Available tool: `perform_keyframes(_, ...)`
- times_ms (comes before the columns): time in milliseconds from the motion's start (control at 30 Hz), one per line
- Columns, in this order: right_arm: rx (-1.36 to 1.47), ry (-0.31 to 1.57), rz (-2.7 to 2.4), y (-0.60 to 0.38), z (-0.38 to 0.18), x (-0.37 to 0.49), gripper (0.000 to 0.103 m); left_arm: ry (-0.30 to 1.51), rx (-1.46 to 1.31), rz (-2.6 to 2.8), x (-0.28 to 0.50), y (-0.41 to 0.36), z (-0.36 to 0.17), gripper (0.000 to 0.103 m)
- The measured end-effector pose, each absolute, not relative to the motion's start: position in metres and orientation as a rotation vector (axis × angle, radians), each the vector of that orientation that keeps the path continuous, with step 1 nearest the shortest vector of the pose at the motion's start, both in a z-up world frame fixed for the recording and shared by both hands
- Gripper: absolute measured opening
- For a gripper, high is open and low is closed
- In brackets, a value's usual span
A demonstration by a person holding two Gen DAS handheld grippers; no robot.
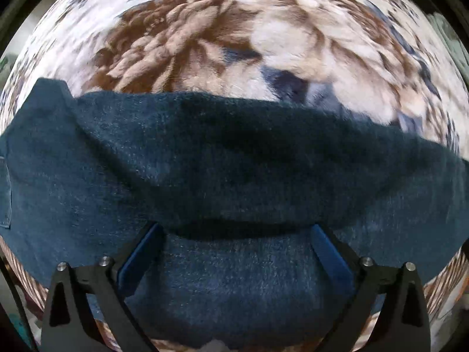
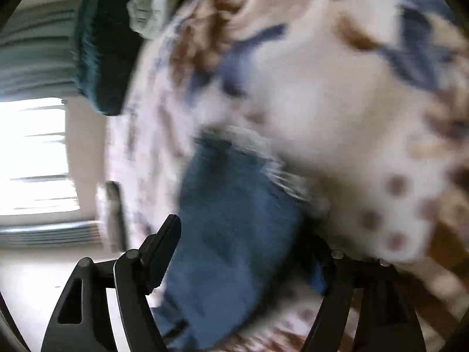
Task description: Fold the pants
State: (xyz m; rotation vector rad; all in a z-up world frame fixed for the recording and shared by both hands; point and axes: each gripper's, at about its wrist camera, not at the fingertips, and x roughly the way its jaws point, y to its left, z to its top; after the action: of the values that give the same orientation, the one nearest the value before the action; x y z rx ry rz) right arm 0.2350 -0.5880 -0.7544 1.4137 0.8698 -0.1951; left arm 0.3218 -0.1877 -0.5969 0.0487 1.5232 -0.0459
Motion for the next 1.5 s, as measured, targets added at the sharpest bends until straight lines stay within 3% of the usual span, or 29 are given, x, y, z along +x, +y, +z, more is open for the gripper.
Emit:
perform_keyframes(67,1.467,0.833,-0.148,-0.585,-0.763,0.246,0.078,1.529,0.058,-0.043,0.323,-0.189,-0.597,0.103)
perform_keyframes(133,1.424,0.863,-0.176,-0.580,-0.771,0.260,0.071,1.540,0.055,-0.035,0.324,-0.189,-0.597,0.103)
perform_keyframes(167,1.400,0.882,-0.214,-0.580,-0.769,0.259,0.046,1.541,0.062,-0.034,0.325,-0.191,-0.596,0.103)
perform_keyframes(200,1.380,0.909,-0.263,-0.579,-0.768,0.259,0.008,1.538,0.079,-0.040,0.328,-0.193,-0.594,0.103)
perform_keyframes(400,1.394,0.867,-0.427,-0.581,-0.749,0.244,0.008,1.473,0.181,-0.032,0.325,-0.202,-0.573,0.103)
perform_keyframes(500,1.348,0.868,-0.437,-0.574,-0.740,0.254,0.008,1.517,0.078,-0.032,0.331,-0.184,-0.569,0.103)
perform_keyframes(600,1.183,0.879,-0.398,-0.551,-0.695,0.273,0.008,1.500,-0.033,-0.016,0.336,-0.148,-0.548,0.103)
perform_keyframes(767,0.901,0.920,-0.300,-0.460,-0.609,0.318,0.008,1.459,-0.148,0.046,0.330,-0.065,-0.501,0.103)
perform_keyframes(900,0.695,0.983,-0.224,-0.344,-0.570,0.355,0.008,1.474,-0.237,0.119,0.313,0.011,-0.479,0.103)
perform_keyframes(1033,0.553,1.072,-0.128,-0.216,-0.578,0.381,0.008,1.458,-0.302,0.216,0.291,0.083,-0.461,0.103)
perform_keyframes(1233,0.252,1.226,0.006,-0.015,-0.643,0.387,0.008,1.427,-0.311,0.325,0.273,0.162,-0.455,0.103)
perform_keyframes(1367,0.094,1.263,0.046,0.061,-0.669,0.366,0.009,1.430,-0.337,0.350,0.268,0.191,-0.464,0.103)
perform_keyframes(1467,0.071,1.303,0.021,0.075,-0.680,0.370,0.015,1.434,-0.352,0.336,0.273,0.193,-0.471,0.103)
perform_keyframes(1500,0.103,1.324,0.029,0.072,-0.682,0.372,0.024,1.431,-0.361,0.329,0.275,0.192,-0.472,0.103)
